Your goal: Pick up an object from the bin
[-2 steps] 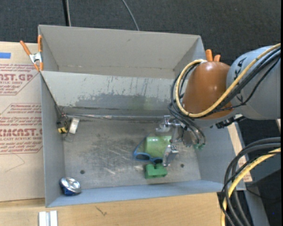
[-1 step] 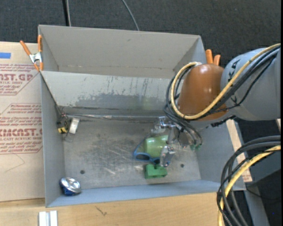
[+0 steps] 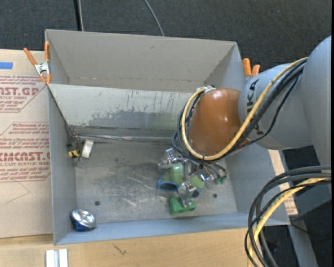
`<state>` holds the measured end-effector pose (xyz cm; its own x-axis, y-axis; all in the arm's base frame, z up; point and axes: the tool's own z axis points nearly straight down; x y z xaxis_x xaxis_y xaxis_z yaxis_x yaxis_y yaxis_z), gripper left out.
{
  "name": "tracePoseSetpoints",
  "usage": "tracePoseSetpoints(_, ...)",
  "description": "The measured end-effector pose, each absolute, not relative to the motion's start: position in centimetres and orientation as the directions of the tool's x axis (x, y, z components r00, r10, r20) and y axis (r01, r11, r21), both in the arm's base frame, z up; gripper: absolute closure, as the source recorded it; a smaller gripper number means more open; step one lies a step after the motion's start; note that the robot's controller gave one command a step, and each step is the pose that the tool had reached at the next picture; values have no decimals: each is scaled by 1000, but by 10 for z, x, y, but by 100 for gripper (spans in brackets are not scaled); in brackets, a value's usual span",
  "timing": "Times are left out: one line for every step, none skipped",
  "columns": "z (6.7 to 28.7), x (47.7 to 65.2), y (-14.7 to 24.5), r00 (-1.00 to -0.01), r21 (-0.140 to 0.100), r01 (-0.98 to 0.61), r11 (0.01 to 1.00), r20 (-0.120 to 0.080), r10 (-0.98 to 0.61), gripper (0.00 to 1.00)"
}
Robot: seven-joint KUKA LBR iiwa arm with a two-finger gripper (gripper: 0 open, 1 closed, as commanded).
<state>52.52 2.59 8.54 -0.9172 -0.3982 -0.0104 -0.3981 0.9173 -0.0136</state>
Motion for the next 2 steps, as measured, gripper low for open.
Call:
tracePoseSetpoints(82, 523, 27, -920, -9, -393, 920, -10, -393, 100)
tracePoseSetpoints(216, 516, 43, -893, -3, -450, 893, -9, -450, 100)
